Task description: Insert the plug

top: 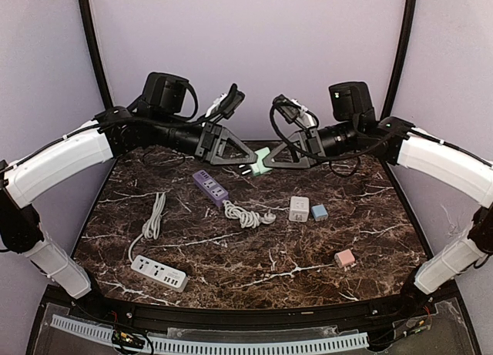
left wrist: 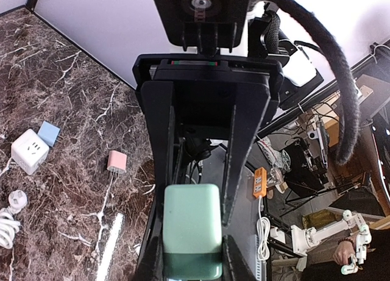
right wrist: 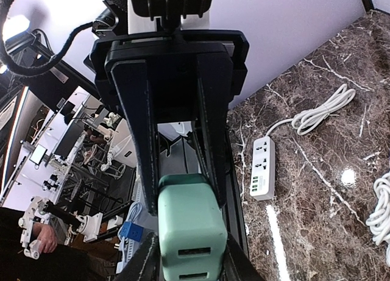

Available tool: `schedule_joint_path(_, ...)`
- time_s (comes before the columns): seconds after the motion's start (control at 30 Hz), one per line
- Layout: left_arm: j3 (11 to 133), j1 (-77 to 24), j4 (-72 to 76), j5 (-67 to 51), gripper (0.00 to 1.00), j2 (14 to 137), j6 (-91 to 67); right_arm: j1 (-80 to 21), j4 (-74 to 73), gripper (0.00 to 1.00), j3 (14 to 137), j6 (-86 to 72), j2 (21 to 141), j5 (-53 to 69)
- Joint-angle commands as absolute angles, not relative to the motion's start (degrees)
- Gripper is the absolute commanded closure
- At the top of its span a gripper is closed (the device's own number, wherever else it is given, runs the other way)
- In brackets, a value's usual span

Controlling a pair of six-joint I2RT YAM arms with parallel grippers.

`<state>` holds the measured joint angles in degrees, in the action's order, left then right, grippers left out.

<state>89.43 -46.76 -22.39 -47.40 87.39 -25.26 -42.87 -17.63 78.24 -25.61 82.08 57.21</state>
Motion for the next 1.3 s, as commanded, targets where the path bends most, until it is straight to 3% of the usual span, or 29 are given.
schedule_joint_path(0.0,88.2,-46.6,-21.2,-47.2,0.99,86.4,-25.0,-44.4,-15.7,0.67,80.2,-26.0,83.1,58.2)
schedule_joint_path(0.13,88.1,-46.6,-21.3,-47.3,0.99,86.3,-24.7,-44.6,-15.2,0.67,80.6,-26.6,83.5,58.3)
schedule_joint_path(0.33,87.7,-46.6,-22.1,-47.4,0.99,86.0,-24.0,-44.9,-13.9,0.74,80.7,-27.7,83.8,58.6)
schedule_joint_path(0.5,87.4,-46.6,-23.5,-46.3,0.95,85.9,-23.2,-45.1,-13.7,0.95,80.5,-28.4,84.1,58.7)
schedule_joint_path(0.57,87.5,-46.6,-24.2,-45.0,0.81,85.7,-23.0,-45.2,-13.8,1.0,80.1,-28.5,84.0,58.6)
schedule_joint_path(0.6,87.6,-46.6,-24.6,-43.7,0.67,85.7,-22.8,-45.2,-14.0,1.0,79.9,-28.5,83.9,58.4)
schedule_joint_path(0.67,87.7,-46.6,-26.2,-41.1,0.48,85.4,-22.6,-45.2,-15.3,1.0,79.7,-27.7,83.6,57.4)
schedule_joint_path(0.8,86.9,-46.5,-30.4,-34.2,0.21,83.8,-22.2,-45.2,-20.1,1.0,79.6,-24.4,83.3,53.6)
schedule_joint_path(0.93,84.0,-46.4,-36.8,-24.7,0.03,80.6,-23.4,-45.2,-26.6,1.0,79.4,-20.8,82.8,46.3)
schedule_joint_path(1.1,78.2,-46.3,-46.8,-6.8,0.02,75.4,-27.2,-45.2,-33.3,1.0,78.6,-17.6,82.4,35.9)
schedule_joint_path(1.27,70.7,-43.2,-58.2,5.3,0.09,69.6,-36.8,-45.4,-35.1,1.0,77.9,-17.0,81.7,29.6)
